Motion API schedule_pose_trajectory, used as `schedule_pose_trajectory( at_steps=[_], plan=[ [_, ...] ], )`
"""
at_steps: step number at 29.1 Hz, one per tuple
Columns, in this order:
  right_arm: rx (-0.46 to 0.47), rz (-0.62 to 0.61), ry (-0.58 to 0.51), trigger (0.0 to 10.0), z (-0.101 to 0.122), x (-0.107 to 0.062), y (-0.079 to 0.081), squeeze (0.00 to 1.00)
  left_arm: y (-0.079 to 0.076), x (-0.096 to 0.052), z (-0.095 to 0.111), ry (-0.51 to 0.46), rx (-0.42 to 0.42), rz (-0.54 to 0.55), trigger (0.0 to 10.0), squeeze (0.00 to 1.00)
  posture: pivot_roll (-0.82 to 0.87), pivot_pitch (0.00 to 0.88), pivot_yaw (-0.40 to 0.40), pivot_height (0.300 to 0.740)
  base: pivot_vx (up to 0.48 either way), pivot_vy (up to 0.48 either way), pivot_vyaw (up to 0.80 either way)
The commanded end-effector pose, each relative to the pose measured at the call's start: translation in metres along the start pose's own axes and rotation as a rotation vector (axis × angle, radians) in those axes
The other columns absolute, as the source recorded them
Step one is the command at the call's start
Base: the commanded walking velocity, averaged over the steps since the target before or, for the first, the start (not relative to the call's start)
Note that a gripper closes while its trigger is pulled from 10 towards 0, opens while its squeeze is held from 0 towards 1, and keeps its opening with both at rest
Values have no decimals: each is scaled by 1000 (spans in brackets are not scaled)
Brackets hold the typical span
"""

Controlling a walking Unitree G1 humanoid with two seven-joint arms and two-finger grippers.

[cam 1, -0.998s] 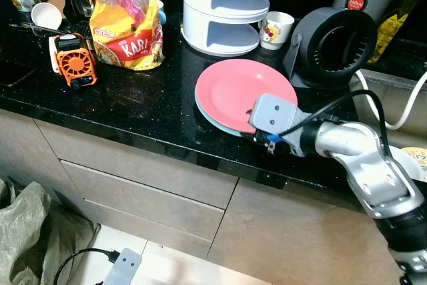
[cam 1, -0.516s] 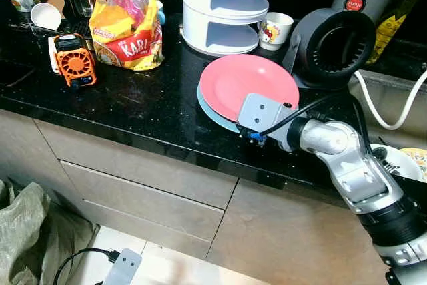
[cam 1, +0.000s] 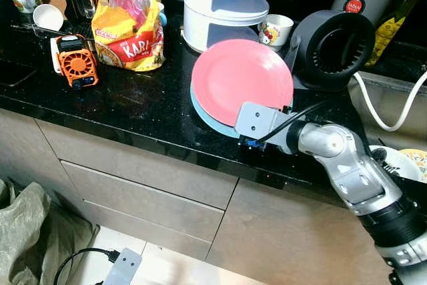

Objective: Kitchen organization

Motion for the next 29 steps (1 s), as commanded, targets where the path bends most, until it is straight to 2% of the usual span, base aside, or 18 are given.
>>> schedule_pose_trajectory(
  at_steps=[1,10,12,14,17,18,24,27,29],
  plan=[
    [3,48,141,10000,-32,2,12,0,-8,0,-1,8,2,-20,10000,0,75,63,-65,740,0,0,0],
    [-16,25,164,10000,-36,2,7,0,-8,0,-1,7,1,-20,10000,0,73,63,-65,740,0,0,0],
    [-42,30,137,10000,-28,7,11,0,-8,0,-1,7,2,-21,10000,0,69,65,-63,740,0,0,0],
    [-62,84,84,10000,-15,15,29,0,-9,0,0,4,3,-23,10000,0,69,67,-64,740,0,0,0],
    [-62,84,84,10000,-15,15,29,0,-9,0,0,4,3,-23,10000,0,69,67,-64,740,0,0,0],
    [-64,103,75,10000,-13,17,35,0,-9,0,1,4,3,-23,10000,0,69,67,-64,740,0,0,0],
    [-49,126,114,10000,-20,14,38,0,-9,0,0,5,3,-23,10000,0,69,68,-63,740,0,0,0],
    [-17,213,159,10000,-30,4,51,0,-9,0,0,7,4,-23,10000,0,68,69,-63,740,0,0,0],
    [-17,213,159,10000,-30,4,51,0,-9,0,0,7,4,-23,10000,0,68,69,-63,740,0,0,0]
  ],
)
Point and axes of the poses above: a point about 5 cm out from each wrist's last joint towards the gripper, its own x axis pointing out of the wrist towards the gripper, its own z axis along the axis of the wrist's last joint, y = z × x, the point moved 6 cm from there along x, pointing out of the wrist towards the gripper, and after that the axes turned 14 degrees about x, right-handed, at the moved point
